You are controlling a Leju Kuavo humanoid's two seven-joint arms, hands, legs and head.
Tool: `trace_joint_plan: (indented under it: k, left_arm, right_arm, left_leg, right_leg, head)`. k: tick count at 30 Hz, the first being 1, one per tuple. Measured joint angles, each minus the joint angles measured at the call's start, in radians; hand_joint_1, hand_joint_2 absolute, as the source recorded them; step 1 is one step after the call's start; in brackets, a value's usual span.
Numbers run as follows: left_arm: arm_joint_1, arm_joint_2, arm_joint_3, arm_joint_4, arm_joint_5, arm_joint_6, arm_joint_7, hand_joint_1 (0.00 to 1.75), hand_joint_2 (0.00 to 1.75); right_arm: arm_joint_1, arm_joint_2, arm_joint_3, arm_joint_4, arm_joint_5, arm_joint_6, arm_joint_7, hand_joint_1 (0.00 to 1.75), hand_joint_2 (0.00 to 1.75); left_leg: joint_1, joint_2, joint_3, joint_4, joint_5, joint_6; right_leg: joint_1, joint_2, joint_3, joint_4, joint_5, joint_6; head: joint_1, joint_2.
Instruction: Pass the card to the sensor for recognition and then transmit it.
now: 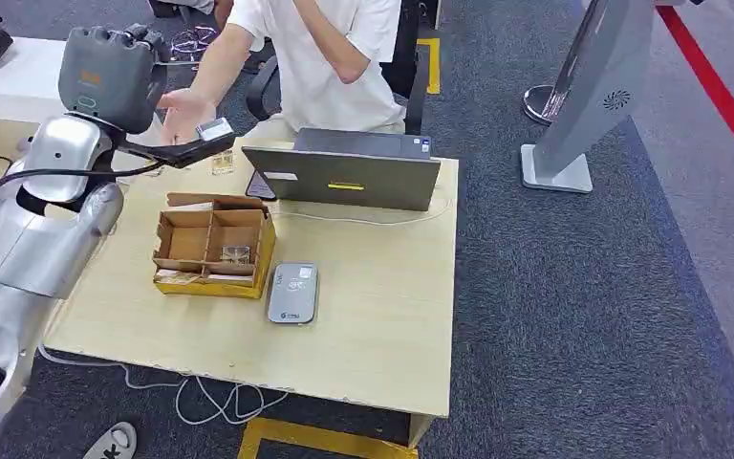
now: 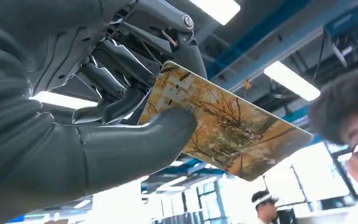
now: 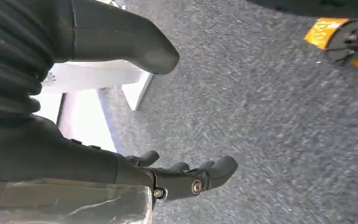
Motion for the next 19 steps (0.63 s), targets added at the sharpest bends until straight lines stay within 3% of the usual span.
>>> trace_joint_plan:
  k: [3, 9, 10, 19]
  left_arm:
    - [-0.031, -0.02, -0.005, 0.103, -0.004, 0.0, 0.003, 1.75, 1.75]
    - [-0.064, -0.049, -0.007, 0.193, -0.006, -0.045, 0.021, 1.75, 1.75]
    - [-0.074, -0.054, -0.008, 0.204, -0.006, -0.055, 0.024, 0.0, 1.75]
    - [-0.087, -0.074, -0.012, 0.242, 0.021, -0.084, 0.041, 0.0, 1.75]
  right_arm:
    - [-0.001, 0.0, 0.002, 0.0, 0.002, 0.0, 0.0, 0.0, 1.75]
    - [-0.002, -0.001, 0.002, 0.0, 0.002, 0.0, 0.01, 0.0, 1.75]
    - [-0.002, -0.002, 0.002, 0.0, 0.002, 0.0, 0.012, 0.0, 1.75]
    - [-0.002, -0.004, 0.002, 0.0, 0.005, 0.0, 0.012, 0.0, 1.75]
  left_leg:
    - [0.0, 0.0, 0.0, 0.0, 0.0, 0.0]
    - [0.0, 0.0, -0.001, 0.0, 0.0, 0.0]
    - [0.0, 0.0, -0.001, 0.0, 0.0, 0.0]
    - [0.0, 0.0, -0.001, 0.0, 0.0, 0.0]
  right_leg:
    - [0.0, 0.0, 0.0, 0.0, 0.0, 0.0]
    - [0.0, 0.0, -0.001, 0.0, 0.0, 0.0]
    - [0.0, 0.0, -0.001, 0.0, 0.0, 0.0]
    - [0.0, 0.0, 0.0, 0.0, 0.0, 0.0]
  head:
    - [0.0, 0.0]
    - [0.0, 0.0]
    - [0.0, 0.0]
    - [0.0, 0.0]
